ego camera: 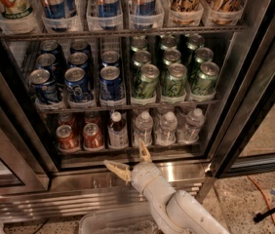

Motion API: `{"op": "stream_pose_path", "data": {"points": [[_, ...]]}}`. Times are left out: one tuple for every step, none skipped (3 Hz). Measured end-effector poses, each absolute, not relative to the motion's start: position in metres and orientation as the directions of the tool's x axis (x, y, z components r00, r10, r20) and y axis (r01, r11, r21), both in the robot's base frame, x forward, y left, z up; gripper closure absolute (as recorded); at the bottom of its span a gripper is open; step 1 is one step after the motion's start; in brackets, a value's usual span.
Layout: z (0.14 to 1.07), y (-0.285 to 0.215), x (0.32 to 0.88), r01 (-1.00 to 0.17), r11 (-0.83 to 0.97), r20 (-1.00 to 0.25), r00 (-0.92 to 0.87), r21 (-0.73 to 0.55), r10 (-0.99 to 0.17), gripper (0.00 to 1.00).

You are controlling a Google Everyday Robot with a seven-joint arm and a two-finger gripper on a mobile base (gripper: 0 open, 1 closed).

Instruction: Pick blue plastic bottle from bottom shelf of fridge

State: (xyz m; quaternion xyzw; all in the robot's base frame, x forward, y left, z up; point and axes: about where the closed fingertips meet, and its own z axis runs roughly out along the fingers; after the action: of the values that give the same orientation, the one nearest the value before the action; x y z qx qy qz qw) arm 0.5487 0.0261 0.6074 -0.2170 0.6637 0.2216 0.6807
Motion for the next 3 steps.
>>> {"op": "stream_pose_path", "data": {"points": [[0.614,0.029,0.556,-0.603,0.798,-1.000,0.009,0.007,0.015,0.10],[0.621,0.036,0.565,-0.625,0.781,-1.000,0.001,0.006,0.009,0.11],[0.620,0.043,0.576,-0.646,0.763,-1.000,0.000,0.006,0.008,0.11]]}}
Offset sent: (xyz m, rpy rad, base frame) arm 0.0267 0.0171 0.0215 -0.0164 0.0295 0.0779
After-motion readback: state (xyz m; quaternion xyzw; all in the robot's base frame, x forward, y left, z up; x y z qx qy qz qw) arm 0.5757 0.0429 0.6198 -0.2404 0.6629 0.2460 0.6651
